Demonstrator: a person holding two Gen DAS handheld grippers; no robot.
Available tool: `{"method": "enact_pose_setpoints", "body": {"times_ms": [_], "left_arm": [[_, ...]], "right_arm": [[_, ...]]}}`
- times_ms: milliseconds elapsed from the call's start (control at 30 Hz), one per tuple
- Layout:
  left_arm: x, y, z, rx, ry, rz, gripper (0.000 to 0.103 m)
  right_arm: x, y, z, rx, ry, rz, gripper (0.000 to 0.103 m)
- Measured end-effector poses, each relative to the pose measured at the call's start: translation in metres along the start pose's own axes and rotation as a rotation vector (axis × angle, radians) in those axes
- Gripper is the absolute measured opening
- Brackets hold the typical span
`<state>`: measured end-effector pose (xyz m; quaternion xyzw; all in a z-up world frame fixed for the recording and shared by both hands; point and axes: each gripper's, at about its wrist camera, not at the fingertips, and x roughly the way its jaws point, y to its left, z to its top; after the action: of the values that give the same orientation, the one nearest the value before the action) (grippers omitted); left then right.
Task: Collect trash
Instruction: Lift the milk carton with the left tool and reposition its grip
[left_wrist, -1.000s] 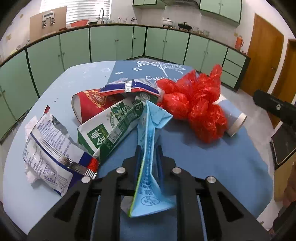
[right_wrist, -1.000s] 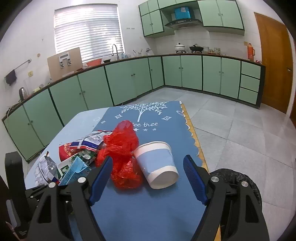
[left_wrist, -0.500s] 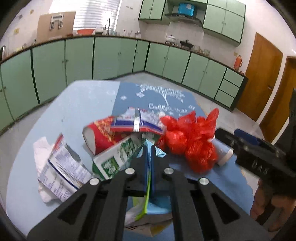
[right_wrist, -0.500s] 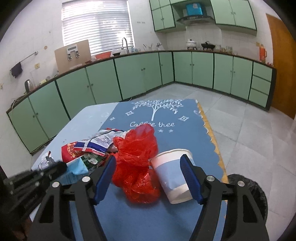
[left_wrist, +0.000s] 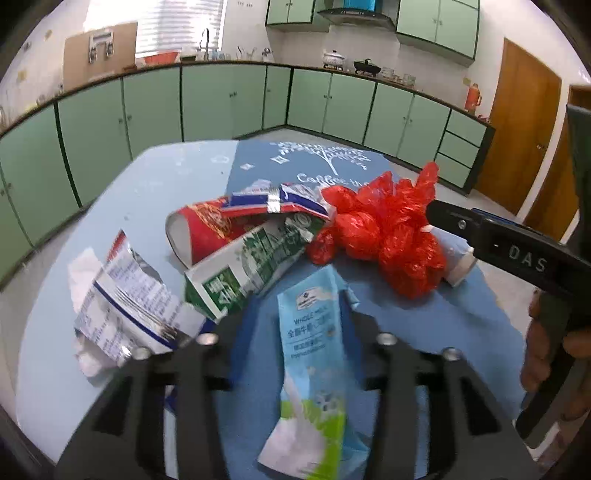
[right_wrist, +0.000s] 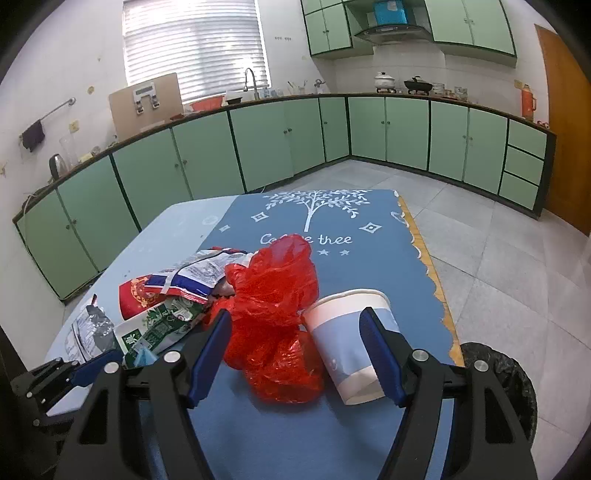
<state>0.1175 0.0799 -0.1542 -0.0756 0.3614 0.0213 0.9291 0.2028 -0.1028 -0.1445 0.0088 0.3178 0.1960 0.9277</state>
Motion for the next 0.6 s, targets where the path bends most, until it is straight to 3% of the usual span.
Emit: {"method": "enact_pose_setpoints", "body": {"times_ms": [267,600], "left_arm": [[-0.005,-0.011,-0.012,0.062,0.020,-0.004,0.067],[0.028,-0.022,-0.027,0.096,0.134,0.011,0.068]], "right_arm": [[-0.004,-0.003,0.001,0.005,-0.009,-0.007,0.070],[-0.011,-0.009,0.003,0.014,-0.025,-0.017,0.070]]}}
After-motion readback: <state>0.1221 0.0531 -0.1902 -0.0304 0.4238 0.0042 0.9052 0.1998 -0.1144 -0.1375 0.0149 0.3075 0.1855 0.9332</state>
